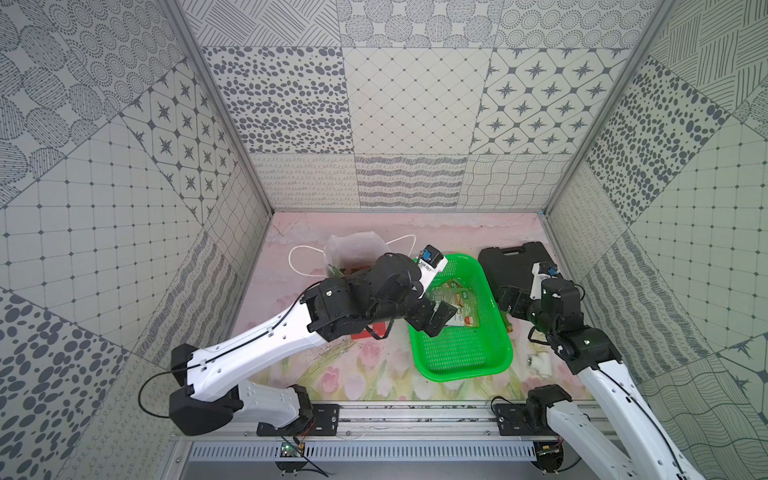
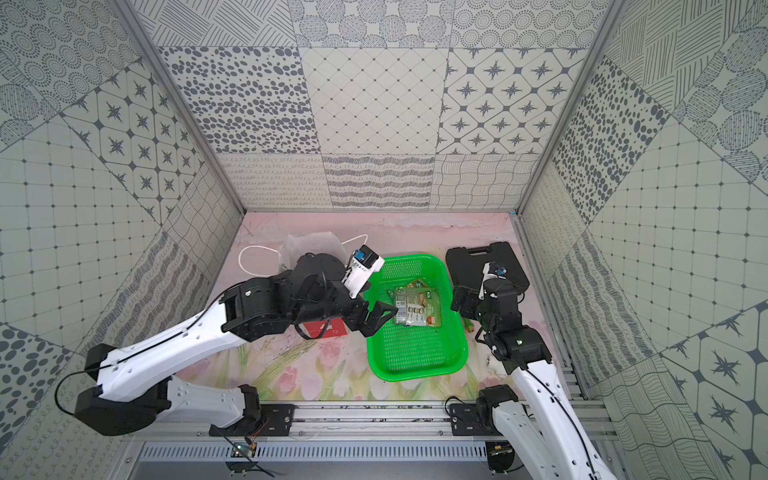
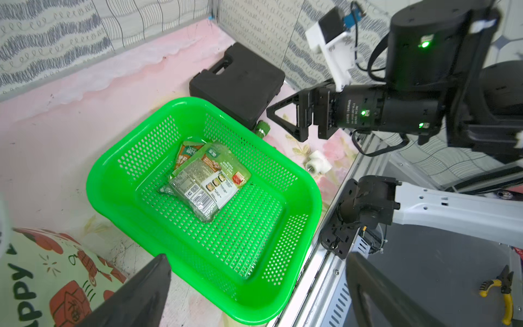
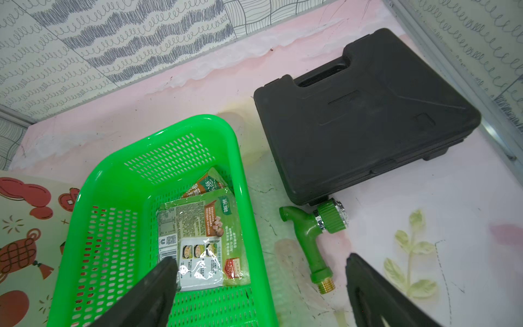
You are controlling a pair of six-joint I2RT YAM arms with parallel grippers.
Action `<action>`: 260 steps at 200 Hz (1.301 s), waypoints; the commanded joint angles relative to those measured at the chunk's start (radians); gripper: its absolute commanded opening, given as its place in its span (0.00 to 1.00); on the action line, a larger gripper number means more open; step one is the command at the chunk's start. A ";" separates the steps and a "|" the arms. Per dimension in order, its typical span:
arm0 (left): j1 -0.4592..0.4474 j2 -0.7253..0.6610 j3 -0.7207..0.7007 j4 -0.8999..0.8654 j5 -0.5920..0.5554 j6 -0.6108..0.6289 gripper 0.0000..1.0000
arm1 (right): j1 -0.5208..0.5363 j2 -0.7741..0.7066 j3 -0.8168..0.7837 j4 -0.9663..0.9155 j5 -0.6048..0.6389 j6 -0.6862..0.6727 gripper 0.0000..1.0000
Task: Place the condiment packets inside the bag
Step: Pick up the condiment packet from the storage box.
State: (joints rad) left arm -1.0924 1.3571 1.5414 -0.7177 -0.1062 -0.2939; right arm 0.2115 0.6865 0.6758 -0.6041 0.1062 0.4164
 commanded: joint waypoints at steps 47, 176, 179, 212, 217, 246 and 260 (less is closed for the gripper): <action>-0.036 0.441 0.262 -0.243 0.004 -0.093 0.99 | -0.009 -0.116 -0.050 0.096 0.096 0.035 0.97; 0.154 0.711 0.107 -0.070 0.222 -0.365 0.60 | -0.008 -0.132 -0.076 0.109 0.094 0.051 0.97; 0.158 0.712 0.101 -0.059 0.229 -0.368 0.60 | -0.009 -0.134 -0.076 0.109 0.094 0.051 0.97; 0.190 0.733 0.061 0.023 0.284 -0.397 0.64 | -0.011 -0.133 -0.076 0.109 0.090 0.051 0.97; 0.196 0.735 0.052 0.034 0.288 -0.402 0.66 | -0.011 -0.133 -0.076 0.110 0.089 0.050 0.97; 0.225 0.741 0.016 0.116 0.323 -0.425 0.73 | -0.011 -0.133 -0.076 0.110 0.086 0.050 0.97; 0.234 0.738 0.002 0.158 0.335 -0.434 0.74 | -0.010 -0.133 -0.074 0.109 0.086 0.050 0.97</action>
State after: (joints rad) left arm -0.8871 2.0899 1.5764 -0.7090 0.1341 -0.6590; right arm 0.2050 0.5621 0.6125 -0.5476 0.1932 0.4610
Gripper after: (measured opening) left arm 0.730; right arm 0.969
